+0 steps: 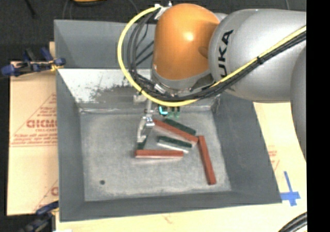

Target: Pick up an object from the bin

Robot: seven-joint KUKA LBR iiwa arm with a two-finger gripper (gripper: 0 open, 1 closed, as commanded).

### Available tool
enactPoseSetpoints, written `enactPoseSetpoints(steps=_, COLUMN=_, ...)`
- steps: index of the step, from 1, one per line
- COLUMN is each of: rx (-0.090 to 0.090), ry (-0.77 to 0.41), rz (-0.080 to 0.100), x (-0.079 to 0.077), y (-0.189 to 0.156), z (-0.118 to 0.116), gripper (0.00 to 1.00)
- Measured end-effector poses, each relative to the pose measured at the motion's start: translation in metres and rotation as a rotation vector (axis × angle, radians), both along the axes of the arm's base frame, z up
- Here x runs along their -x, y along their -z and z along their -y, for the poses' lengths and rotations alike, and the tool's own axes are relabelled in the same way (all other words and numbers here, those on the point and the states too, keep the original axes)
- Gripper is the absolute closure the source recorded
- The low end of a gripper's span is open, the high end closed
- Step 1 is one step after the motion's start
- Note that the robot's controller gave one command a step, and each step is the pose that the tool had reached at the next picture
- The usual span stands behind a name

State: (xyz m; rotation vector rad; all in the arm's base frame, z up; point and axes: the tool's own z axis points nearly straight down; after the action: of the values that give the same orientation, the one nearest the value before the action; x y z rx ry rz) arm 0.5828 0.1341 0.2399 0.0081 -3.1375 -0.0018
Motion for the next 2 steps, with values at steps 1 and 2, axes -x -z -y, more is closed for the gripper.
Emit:
enactPoseSetpoints(steps=1, rx=-0.001, ry=0.003, rz=0.008, x=-0.002, y=-0.005, z=0.001, gripper=0.0)
enactPoseSetpoints(steps=2, rx=0.001, ry=-0.061, rz=0.013, x=0.003, y=0.061, z=0.028, gripper=0.0)
